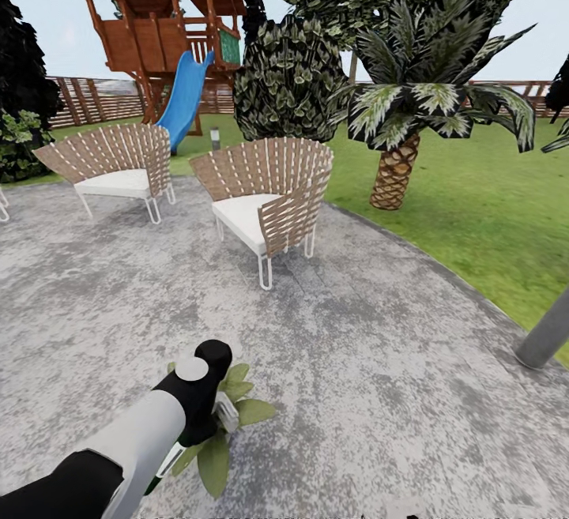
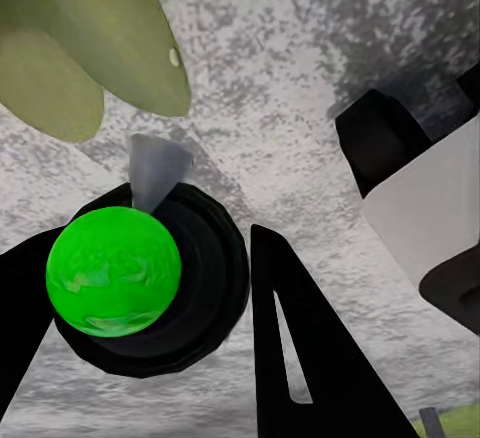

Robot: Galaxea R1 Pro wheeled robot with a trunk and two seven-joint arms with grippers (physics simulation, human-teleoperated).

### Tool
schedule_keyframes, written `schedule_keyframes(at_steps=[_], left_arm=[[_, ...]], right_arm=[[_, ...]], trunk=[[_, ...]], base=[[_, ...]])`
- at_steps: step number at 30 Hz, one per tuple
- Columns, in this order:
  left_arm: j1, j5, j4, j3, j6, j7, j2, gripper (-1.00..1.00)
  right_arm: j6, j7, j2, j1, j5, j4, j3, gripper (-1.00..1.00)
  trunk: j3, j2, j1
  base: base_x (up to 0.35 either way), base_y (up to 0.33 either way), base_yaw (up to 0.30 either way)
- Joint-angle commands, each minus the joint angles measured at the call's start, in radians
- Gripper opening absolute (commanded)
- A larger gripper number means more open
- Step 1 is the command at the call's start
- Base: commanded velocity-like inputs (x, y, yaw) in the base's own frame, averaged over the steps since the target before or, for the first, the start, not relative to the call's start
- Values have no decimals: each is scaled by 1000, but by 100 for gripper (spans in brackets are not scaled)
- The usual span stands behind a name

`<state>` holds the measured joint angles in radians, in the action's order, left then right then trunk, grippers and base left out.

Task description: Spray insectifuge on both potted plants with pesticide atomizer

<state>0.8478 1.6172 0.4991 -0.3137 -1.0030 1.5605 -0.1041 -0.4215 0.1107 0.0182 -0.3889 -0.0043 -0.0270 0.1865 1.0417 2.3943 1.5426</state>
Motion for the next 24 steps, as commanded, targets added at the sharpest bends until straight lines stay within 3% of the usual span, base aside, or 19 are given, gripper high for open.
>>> schedule_keyframes(at_steps=[1,9,12,16,19,24], left_arm=[[0,9,1,-3,-10,10,-2,-100],[13,11,6,-7,-14,10,-1,-100],[23,37,8,-7,-17,10,0,-100],[68,47,9,-7,-18,10,0,-100],[64,73,7,-6,-18,10,13,-100],[57,79,4,11,-18,10,34,-100]], right_arm=[[-2,7,0,0,0,1,8,100],[-2,7,0,-1,0,1,8,100],[-2,7,0,0,0,1,8,100],[-2,7,0,0,0,1,8,100],[-2,7,0,-1,0,2,8,100],[-2,7,0,-1,0,2,8,100]], trunk=[[3,1,0],[5,1,0],[5,1,0],[5,1,0],[5,1,0],[5,1,0]], base=[[0,0,0],[0,0,0],[0,0,0],[0,0,0],[0,0,0],[0,0,0]])
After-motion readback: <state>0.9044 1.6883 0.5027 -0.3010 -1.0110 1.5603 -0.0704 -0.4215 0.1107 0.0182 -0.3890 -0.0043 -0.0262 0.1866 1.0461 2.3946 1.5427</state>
